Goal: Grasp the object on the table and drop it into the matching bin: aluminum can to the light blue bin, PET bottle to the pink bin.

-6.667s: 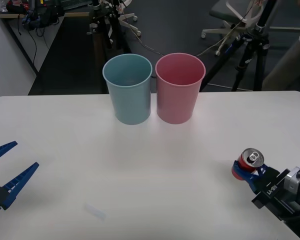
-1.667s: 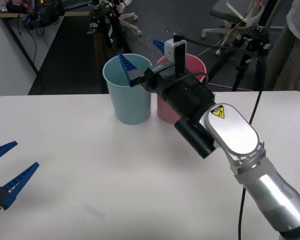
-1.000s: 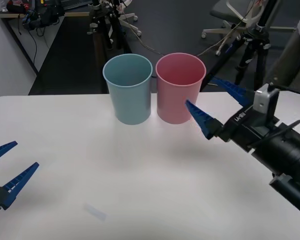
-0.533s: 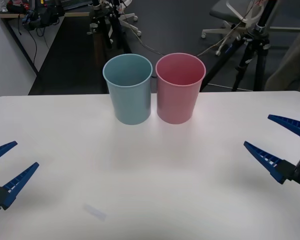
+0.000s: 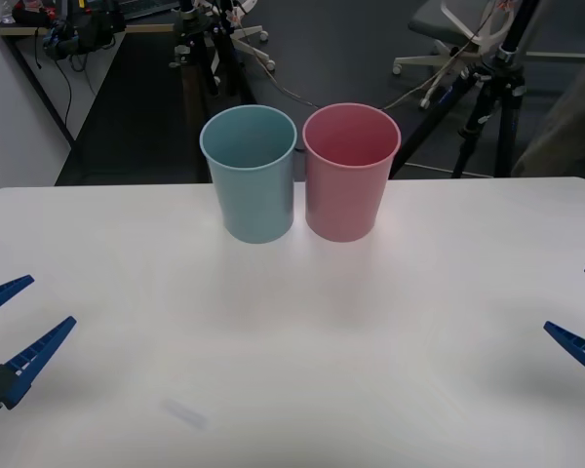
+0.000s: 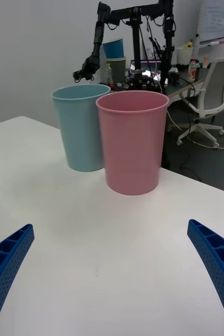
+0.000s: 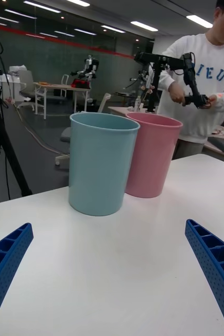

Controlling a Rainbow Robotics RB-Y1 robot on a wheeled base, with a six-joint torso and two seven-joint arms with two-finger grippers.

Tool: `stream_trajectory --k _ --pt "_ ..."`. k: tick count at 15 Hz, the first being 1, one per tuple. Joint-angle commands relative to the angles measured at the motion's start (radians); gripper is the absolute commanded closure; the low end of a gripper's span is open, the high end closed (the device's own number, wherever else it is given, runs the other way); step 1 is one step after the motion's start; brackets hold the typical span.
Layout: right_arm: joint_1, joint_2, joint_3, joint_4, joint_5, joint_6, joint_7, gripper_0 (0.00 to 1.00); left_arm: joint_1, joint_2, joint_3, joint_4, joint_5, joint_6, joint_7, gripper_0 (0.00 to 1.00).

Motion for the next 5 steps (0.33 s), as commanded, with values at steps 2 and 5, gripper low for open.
stream_trajectory --k 2,5 --pt "0.033 0.000 -0.019 0.001 -0.005 -0.008 0.001 0.00 0.000 0.000 0.000 0.000 0.000 0.000 0.000 0.00" --pt "0.033 0.000 -0.019 0.001 -0.010 -0.008 0.004 0.00 0.000 0.000 0.000 0.000 0.000 0.000 0.000 0.00"
